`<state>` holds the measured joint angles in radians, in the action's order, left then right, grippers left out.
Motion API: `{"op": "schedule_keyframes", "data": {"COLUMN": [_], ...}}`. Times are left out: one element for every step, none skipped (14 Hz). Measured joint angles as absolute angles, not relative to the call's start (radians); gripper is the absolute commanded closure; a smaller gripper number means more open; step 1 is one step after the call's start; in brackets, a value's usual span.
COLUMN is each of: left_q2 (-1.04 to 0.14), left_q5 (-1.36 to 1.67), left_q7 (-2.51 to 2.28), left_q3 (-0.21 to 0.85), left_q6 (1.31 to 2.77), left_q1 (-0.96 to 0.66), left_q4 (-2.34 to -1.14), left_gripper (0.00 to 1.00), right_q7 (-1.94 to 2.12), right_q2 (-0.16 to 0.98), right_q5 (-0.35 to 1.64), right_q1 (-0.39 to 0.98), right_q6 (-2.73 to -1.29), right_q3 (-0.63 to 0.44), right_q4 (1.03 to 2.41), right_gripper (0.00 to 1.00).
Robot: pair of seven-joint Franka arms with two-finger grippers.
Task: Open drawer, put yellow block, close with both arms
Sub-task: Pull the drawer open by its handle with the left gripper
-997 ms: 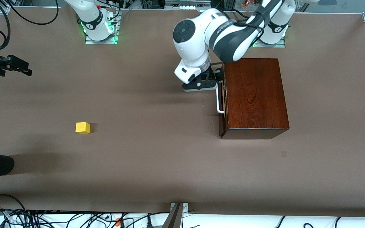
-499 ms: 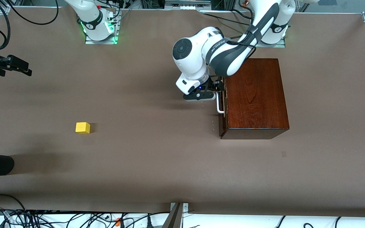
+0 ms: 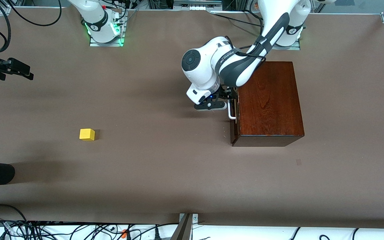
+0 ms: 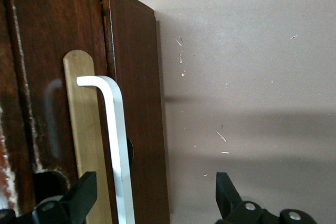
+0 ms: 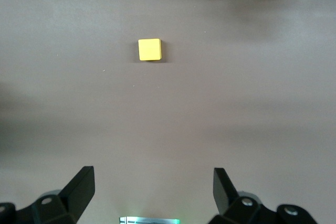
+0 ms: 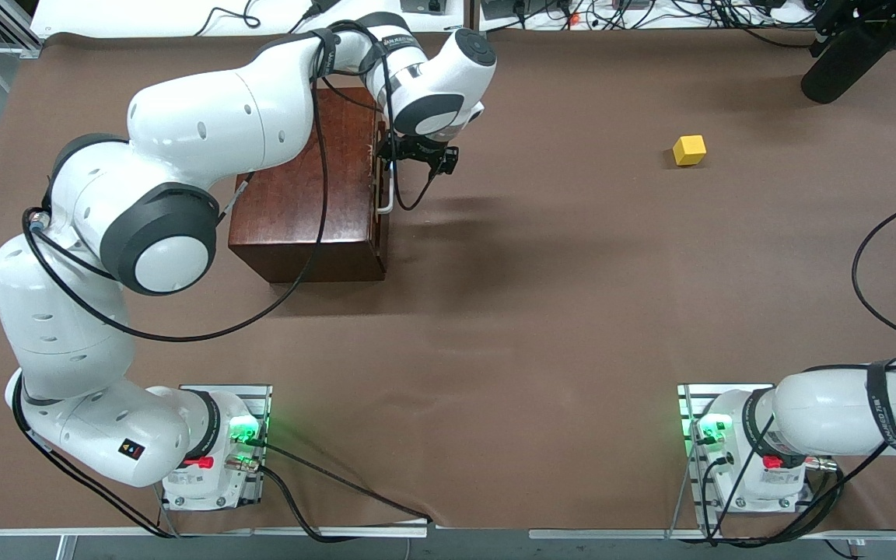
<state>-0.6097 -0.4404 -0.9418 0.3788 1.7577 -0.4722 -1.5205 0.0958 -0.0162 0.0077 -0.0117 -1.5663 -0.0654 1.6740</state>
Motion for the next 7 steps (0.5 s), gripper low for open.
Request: {"op": "schedule_keyframes", "data": {"left_q2": [-0.615, -0.621, -0.626, -0.631, -0.633, -0.637, -0.640], "left_q5": [-0.441, -0.441, -0.441, -0.442, -0.442, -0.442, -0.442], "left_q7": [-0.951, -0.957, -0.961, -0.962, -0.963, -0.963, -0.963], "left_q3": [0.378, 0.378, 0.378, 0.377, 0.377, 0.377, 0.377], "left_q6": [1.758, 1.758, 1.758, 1.761, 1.768, 1.771, 1.774], "left_q1": [-0.472, -0.472, -0.472, -0.470, -0.469, -0.468, -0.468], "left_q4": [-1.520, -1.520, -1.521, -1.520, -1.520, -1.520, -1.520], "left_gripper": [0.00, 0.00, 0.00, 0.00, 0.00, 0.00, 0.00], "right_q7": [0.096, 0.096, 0.096, 0.096, 0.096, 0.096, 0.096], "right_q2": [-0.016, -0.016, -0.016, -0.016, -0.016, -0.016, -0.016], "right_q5": [0.008, 0.008, 0.008, 0.008, 0.008, 0.008, 0.008], "right_q1": [-0.012, -0.012, -0.012, -0.012, -0.012, -0.012, -0.012], "right_q6": [-1.566, -1.566, -1.566, -1.566, -1.566, -1.566, -1.566], "right_q3": [-0.065, -0.065, -0.065, -0.065, -0.065, -0.065, -0.065], "right_q4": [1.674, 1.674, 1.674, 1.674, 1.674, 1.674, 1.674], "right_gripper": [0.00, 0.00, 0.00, 0.00, 0.00, 0.00, 0.00]}}
